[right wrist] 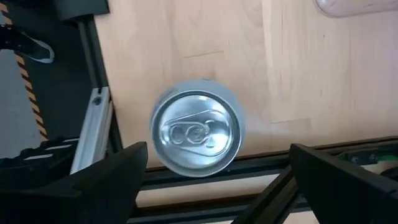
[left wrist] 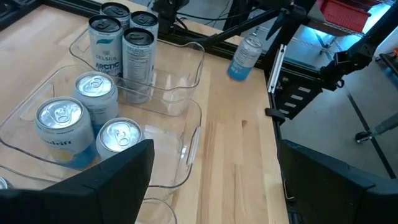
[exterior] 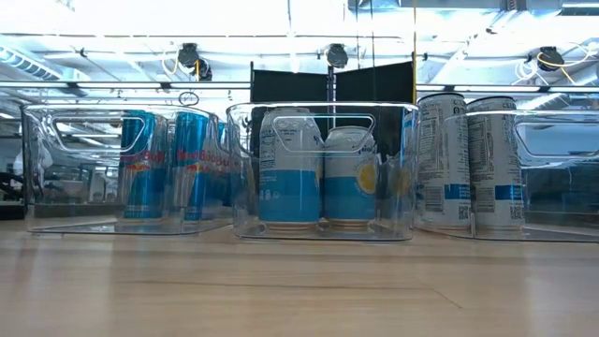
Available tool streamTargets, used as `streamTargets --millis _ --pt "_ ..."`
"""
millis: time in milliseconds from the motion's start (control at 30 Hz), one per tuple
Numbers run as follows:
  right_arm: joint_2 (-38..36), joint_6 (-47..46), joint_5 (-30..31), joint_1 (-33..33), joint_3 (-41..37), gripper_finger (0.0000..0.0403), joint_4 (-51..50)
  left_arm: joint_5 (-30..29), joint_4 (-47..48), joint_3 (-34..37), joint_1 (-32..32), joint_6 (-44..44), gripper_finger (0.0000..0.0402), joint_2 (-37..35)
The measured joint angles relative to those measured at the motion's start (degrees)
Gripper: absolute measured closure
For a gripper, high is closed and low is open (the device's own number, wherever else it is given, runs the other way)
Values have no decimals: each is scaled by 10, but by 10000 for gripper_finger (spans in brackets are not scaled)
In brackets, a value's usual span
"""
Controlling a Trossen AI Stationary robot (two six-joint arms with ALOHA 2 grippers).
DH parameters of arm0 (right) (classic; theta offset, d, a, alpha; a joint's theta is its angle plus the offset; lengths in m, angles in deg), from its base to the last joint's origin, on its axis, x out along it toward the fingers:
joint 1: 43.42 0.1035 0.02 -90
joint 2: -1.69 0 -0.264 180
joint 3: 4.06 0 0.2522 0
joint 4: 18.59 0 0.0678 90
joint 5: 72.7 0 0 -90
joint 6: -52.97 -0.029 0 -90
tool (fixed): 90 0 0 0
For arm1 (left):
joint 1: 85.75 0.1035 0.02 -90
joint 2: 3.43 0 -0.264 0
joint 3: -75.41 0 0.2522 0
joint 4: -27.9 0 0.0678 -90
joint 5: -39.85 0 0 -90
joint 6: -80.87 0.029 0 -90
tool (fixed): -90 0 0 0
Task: Sort soda cans
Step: Put the blue-white soda can into the middle transparent bin
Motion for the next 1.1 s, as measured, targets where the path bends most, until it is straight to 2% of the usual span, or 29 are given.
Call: streamTargets --millis 267,533,700,800,967,1033,1100 --pt "0 -4 -2 0 -53 21 81 0 0 0 0 5 52 0" --pt "0 -4 -1 -7 -78 21 101 -5 4 0 0 5 52 0" --pt "0 -8 0 -9 -113 21 183 -5 4 0 0 4 52 0" --pt "1 -54 -2 -9 -116 21 216 -5 4 0 0 4 52 0" --pt "1 -189 -3 -9 -115 21 230 0 -13 0 0 0 52 0" --pt "1 -195 -4 -9 -115 21 228 0 -17 0 0 0 52 0" --pt "1 -164 -4 -9 -115 21 223 0 -17 0 0 0 52 0"
